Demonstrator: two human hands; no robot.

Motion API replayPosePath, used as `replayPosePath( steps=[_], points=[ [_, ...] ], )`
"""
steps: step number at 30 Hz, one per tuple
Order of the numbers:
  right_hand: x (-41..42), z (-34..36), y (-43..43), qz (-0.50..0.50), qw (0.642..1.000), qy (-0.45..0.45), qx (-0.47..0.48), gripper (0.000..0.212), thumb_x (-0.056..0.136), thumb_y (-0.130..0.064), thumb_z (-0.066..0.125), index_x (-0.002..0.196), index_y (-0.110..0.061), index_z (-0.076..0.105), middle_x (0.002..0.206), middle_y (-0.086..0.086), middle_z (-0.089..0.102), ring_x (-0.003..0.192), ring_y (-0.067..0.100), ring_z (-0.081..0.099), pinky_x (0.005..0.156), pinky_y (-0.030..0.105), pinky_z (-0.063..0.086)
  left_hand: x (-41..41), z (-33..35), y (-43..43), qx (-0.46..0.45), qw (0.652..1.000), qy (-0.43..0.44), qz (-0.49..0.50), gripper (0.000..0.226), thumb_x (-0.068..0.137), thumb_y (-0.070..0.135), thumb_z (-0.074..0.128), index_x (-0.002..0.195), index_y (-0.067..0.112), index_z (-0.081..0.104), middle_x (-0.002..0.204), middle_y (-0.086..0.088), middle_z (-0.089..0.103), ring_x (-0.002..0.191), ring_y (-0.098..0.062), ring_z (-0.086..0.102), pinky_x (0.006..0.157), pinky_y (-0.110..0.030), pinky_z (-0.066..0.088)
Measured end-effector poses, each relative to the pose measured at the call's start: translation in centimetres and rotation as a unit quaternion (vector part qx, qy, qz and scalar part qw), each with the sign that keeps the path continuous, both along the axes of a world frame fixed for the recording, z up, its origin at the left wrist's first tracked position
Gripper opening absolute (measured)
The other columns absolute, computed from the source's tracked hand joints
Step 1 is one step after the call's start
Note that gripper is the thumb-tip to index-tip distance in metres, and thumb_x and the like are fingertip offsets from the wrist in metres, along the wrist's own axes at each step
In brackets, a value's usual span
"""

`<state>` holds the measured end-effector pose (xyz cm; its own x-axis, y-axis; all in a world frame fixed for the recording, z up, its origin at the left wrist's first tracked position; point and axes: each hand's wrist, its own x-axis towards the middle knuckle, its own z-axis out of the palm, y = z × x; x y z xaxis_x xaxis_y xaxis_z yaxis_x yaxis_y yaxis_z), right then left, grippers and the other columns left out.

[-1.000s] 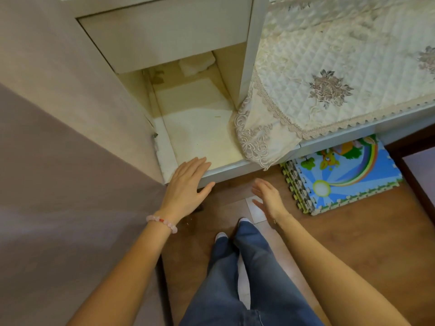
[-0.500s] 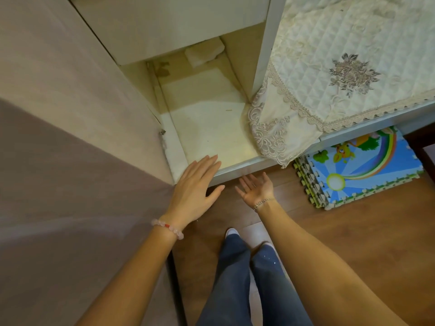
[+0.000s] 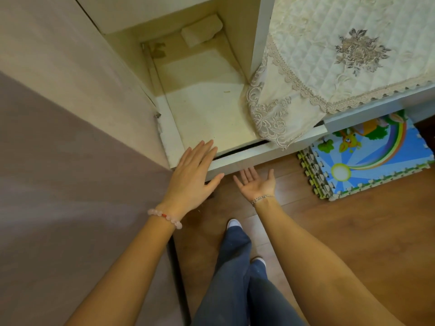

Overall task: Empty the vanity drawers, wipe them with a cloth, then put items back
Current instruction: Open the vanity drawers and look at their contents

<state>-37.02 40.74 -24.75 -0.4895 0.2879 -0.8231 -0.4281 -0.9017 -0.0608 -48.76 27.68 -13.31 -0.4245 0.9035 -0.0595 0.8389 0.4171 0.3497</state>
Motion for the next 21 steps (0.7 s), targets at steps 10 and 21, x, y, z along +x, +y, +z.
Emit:
replayPosePath(
  steps=[10, 21],
  points=[
    [8.4, -0.5, -4.0, -0.013, 1.000, 0.013, -0.022, 0.086, 0.082, -0.073, 0.035, 0.133, -0.003, 0.042, 0.138, 0.015, 0.044, 0.133, 0.028, 0.037, 0.107, 0.052, 0.028, 1.8, 0.3, -0.7, -0.041, 0.998, 0.036, -0.010, 0.066, 0.093, 0.049, 0.040, 0.146, 0.014, 0.022, 0.156, -0.004, 0.014, 0.144, -0.018, 0.007, 0.116, -0.033, -0.003],
    [15.4, 1.0, -8.3, -0.031, 0.999, -0.011, -0.035, 0.090, 0.081, -0.074, 0.032, 0.139, -0.005, 0.036, 0.144, 0.014, 0.040, 0.136, 0.028, 0.033, 0.111, 0.047, 0.025, 3.8, 0.8, -2.4, -0.055, 0.997, 0.044, -0.013, 0.069, 0.093, 0.049, 0.041, 0.147, 0.012, 0.019, 0.156, -0.006, 0.015, 0.143, -0.018, 0.008, 0.116, -0.033, 0.001]
  ],
)
